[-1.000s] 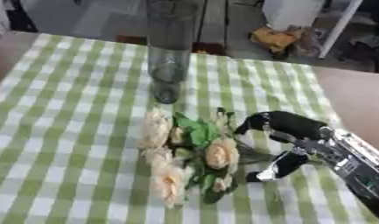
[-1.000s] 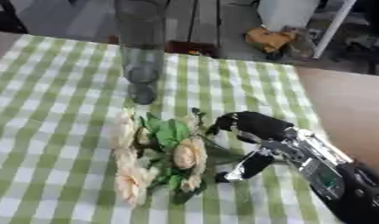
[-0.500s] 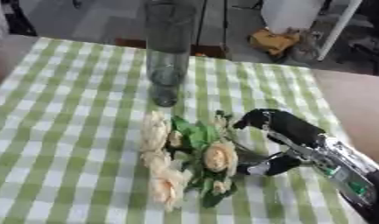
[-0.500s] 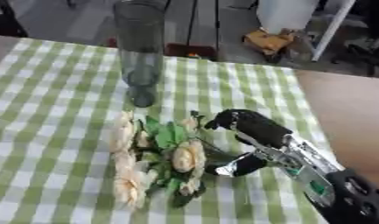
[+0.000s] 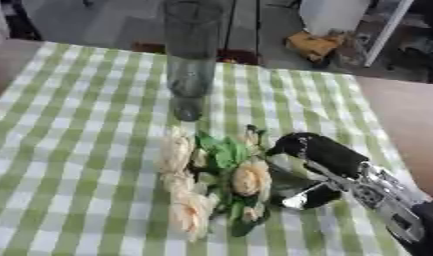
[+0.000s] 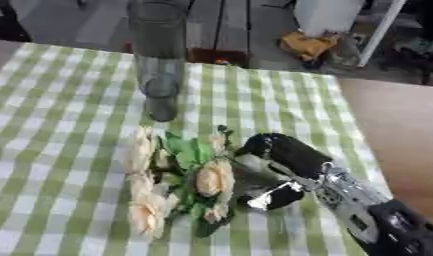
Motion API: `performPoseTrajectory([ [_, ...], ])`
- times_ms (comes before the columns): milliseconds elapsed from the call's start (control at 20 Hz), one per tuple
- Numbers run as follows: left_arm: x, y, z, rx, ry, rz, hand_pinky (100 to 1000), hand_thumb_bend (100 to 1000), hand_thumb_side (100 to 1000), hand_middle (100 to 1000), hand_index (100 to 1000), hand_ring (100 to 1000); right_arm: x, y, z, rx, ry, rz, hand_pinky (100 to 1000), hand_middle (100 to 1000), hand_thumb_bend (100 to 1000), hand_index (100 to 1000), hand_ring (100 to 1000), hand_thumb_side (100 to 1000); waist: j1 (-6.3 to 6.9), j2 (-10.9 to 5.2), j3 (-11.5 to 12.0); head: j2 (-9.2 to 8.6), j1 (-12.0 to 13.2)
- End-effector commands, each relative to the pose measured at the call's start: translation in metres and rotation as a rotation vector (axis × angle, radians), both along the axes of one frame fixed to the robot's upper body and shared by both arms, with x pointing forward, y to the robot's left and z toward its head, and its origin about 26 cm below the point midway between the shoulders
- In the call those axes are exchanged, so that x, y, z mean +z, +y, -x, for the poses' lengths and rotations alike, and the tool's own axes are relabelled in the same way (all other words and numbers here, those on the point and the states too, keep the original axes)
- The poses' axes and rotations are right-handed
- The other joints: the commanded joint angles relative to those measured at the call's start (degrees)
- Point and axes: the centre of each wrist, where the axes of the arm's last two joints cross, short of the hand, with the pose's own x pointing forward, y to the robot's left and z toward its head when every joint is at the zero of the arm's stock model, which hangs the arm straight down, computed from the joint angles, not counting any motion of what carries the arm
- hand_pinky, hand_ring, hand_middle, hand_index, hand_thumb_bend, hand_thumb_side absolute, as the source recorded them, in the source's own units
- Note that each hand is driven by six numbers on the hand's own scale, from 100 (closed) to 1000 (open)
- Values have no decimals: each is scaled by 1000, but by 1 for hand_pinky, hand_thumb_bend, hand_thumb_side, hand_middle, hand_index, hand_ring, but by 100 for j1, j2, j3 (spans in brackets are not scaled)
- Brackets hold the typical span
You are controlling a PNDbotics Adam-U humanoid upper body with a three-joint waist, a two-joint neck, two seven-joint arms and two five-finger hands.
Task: Arrange flowers into the vase.
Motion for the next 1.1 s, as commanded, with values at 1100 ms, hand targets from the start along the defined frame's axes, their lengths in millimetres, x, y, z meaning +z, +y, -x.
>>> performPoseTrajectory([
  [1100,6,-2,2,-19,-12,-7,546,100,856,921,942,852,-9,2,-7,-37,-53,-1,563,494,486,693,593,537,12,-11,44,-105,-68],
])
